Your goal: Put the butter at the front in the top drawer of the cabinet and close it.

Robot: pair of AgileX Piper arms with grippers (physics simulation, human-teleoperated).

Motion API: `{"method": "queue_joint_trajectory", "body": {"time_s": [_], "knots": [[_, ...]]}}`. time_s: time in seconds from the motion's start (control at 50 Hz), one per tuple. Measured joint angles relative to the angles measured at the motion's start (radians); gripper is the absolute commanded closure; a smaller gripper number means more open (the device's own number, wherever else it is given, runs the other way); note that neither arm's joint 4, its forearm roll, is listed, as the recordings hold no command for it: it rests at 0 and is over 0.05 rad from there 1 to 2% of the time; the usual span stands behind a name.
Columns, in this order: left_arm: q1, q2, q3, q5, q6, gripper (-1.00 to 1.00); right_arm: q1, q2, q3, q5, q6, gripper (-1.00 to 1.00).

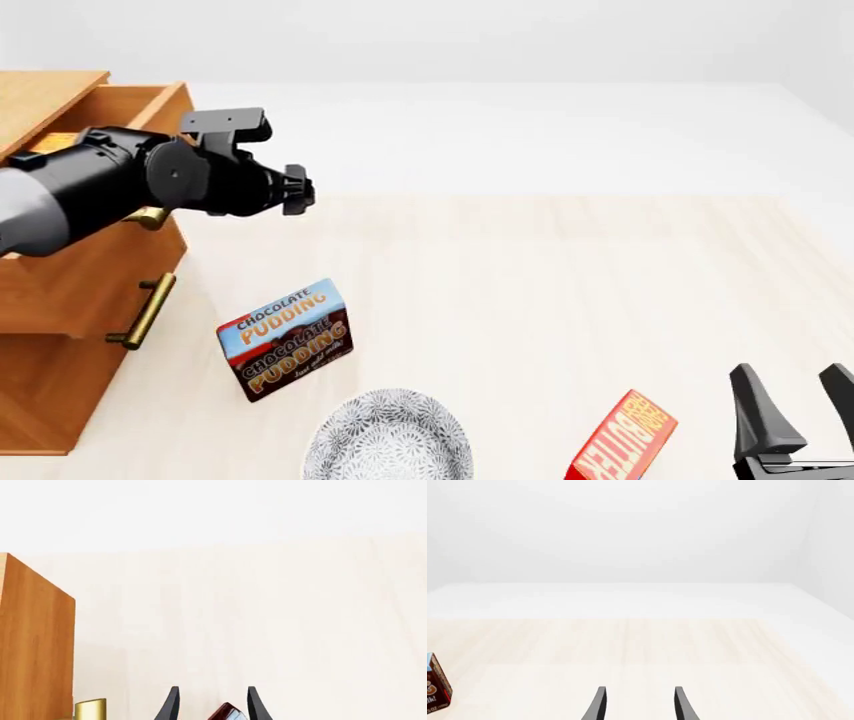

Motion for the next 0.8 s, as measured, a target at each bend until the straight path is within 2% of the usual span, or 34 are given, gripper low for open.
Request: {"method": "queue_joint_trajectory", "body": {"time_s": [0.8], "knots": [[0.089,-0.056,0.034,0.028,0.021,-1.0,0.0,0.0,0.0,0.0,0.0,-1.0]]}}
